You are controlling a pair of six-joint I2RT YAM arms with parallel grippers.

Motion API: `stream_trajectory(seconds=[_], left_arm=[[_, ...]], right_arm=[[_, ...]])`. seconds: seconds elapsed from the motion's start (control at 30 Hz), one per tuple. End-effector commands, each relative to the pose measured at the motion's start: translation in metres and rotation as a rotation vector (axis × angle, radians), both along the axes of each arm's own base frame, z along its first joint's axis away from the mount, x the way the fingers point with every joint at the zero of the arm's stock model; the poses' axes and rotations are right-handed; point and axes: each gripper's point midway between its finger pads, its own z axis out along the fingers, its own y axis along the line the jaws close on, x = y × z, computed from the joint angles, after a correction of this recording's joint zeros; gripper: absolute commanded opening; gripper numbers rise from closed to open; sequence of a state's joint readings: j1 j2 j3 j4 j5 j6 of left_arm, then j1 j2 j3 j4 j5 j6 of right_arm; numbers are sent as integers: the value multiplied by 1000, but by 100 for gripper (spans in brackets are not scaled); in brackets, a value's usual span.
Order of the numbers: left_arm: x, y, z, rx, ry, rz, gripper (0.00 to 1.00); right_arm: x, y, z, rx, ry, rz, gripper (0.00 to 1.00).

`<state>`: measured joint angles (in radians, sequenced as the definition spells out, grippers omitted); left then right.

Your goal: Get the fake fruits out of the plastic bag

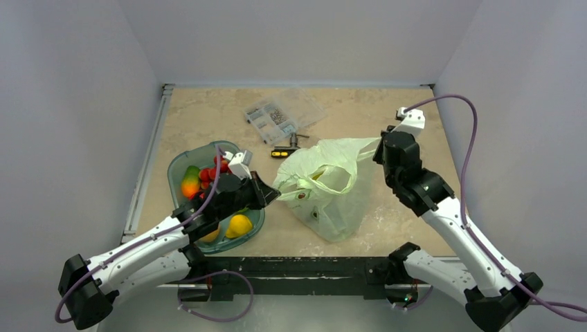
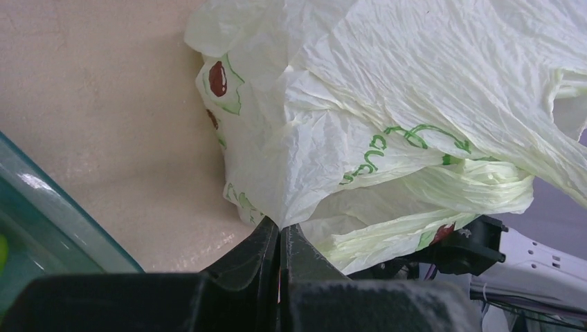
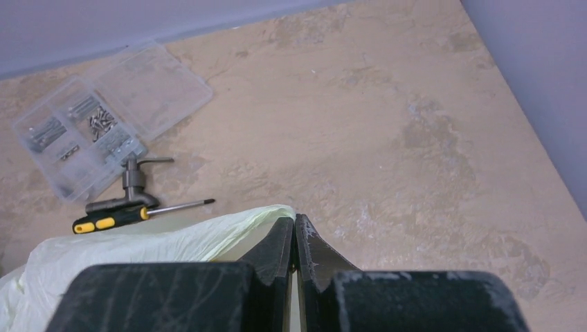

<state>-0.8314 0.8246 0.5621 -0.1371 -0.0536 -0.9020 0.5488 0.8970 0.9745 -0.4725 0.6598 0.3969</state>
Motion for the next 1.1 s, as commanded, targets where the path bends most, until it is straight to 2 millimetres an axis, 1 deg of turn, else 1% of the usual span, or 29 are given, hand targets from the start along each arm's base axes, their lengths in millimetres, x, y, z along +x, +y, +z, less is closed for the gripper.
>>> stream_trajectory(seconds=[0.0, 0.1, 0.2, 0.27, 0.33, 0.4, 0.47, 0.5, 0.53, 0.57, 0.67, 0.7, 0.73, 0.77, 0.83, 0.87, 0.9, 0.93, 1.0, 1.07], left_arm=[[3, 7, -4, 24, -20, 23, 0], [3, 5, -4, 22, -19, 15, 0], [4, 6, -5, 23, -21, 17, 0], [3, 8, -8, 32, -16, 24, 0], [2, 8, -12, 36, -12, 20, 0], [-2, 2, -13, 27, -12, -27, 0], [-9, -6, -12, 33, 0, -95, 0], [-13, -10, -10, 34, 0, -130, 1], [-16, -13, -8, 31, -1, -159, 6], [-19, -16, -3, 31, -8, -193, 12], [-27, -18, 12, 61, -41, -272, 37], [-28, -17, 18, 82, -57, -289, 42], [-27, -15, 31, 103, -86, -298, 47], [-26, -11, 33, 137, -98, -304, 51], [-26, -5, 47, 188, -147, -322, 56], [-25, -3, 62, 201, -184, -331, 57], [-25, -1, 71, 216, -213, -342, 58], [-25, 0, 79, 221, -241, -352, 60], [-24, 0, 99, 215, -296, -354, 69], [-22, -4, 114, 199, -345, -344, 74]], right_arm=[[16, 3, 51, -4, -95, 26, 0], [25, 2, 72, -44, -116, 13, 0], [32, 7, 91, -43, -132, 25, 0], [36, 13, 105, -27, -157, 50, 0], [42, 26, 112, -31, -157, 110, 0], [47, 45, 103, -43, -112, 211, 0], [46, 64, 85, -38, -59, 313, 0], [43, 70, 72, -38, -27, 354, 0], [40, 71, 61, -43, -2, 367, 0], [36, 73, 54, -45, 11, 390, 0], [23, 79, 35, -25, 61, 451, 0], [18, 79, 31, -17, 73, 459, 0], [14, 80, 27, -9, 89, 468, 7], [11, 80, 22, -7, 105, 477, 15], [4, 83, 17, 7, 132, 501, 32], [1, 84, 16, 15, 140, 511, 39], [-2, 84, 16, 24, 147, 514, 49], [-5, 84, 17, 33, 151, 511, 56], [-11, 82, 22, 56, 156, 508, 71], [-17, 81, 24, 98, 165, 491, 86]])
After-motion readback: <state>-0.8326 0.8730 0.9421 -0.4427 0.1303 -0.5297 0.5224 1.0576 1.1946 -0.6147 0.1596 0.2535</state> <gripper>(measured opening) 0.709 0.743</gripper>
